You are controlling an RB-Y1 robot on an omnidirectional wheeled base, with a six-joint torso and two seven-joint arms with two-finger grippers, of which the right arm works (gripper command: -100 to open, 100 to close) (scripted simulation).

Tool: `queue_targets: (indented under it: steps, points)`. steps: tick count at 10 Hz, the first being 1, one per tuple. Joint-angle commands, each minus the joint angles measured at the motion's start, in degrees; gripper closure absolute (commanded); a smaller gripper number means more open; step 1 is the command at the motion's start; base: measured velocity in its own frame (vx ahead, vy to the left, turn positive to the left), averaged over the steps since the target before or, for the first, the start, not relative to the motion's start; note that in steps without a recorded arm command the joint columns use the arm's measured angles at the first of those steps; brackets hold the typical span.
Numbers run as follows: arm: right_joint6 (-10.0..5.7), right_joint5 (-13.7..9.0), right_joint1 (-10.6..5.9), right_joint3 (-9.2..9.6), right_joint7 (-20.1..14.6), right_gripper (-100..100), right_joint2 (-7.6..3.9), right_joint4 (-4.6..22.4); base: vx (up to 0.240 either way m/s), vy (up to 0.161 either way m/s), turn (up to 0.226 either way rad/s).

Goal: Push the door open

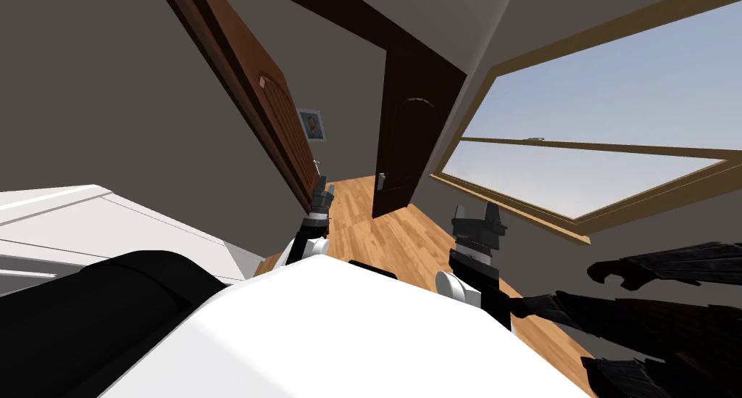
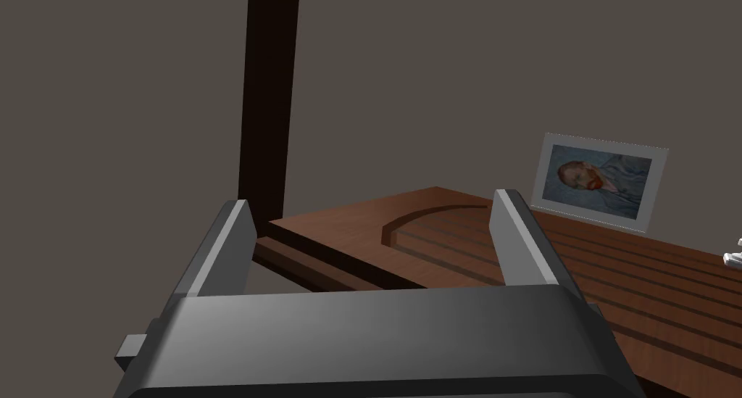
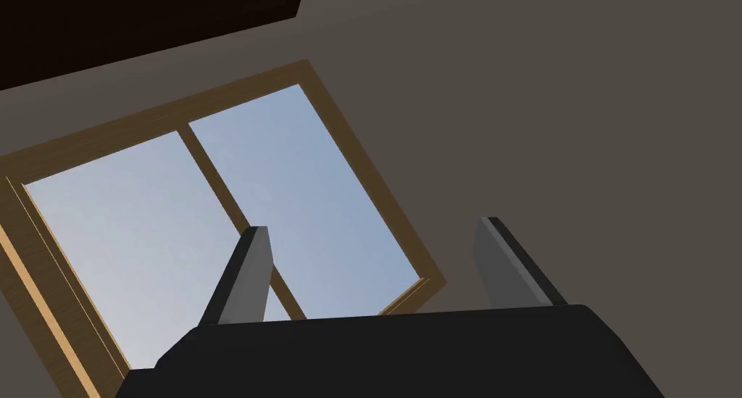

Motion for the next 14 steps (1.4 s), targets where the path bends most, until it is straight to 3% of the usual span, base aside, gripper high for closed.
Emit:
queue_targets:
  steps: [1,7,11,12,14]
  points:
    - [-0.07,0.06,-1.29,0.36,-0.03,-100,-0.52,2.10,0.033,-0.015,0.037]
    - [-0.33,0.27,-5.87,1.61,-0.16,-100,-1.99,9.53,0.070,-0.026,0.036]
    - [-0.60,0.48,-10.45,2.87,-0.28,-100,-3.03,16.28,0.077,-0.038,0.049]
    - [-0.60,0.48,-10.45,2.87,-0.28,-100,-3.03,16.96,0.059,-0.034,0.021]
    - [-0.74,0.60,-13.05,3.59,-0.35,-100,-3.51,20.50,0.066,-0.032,0.047]
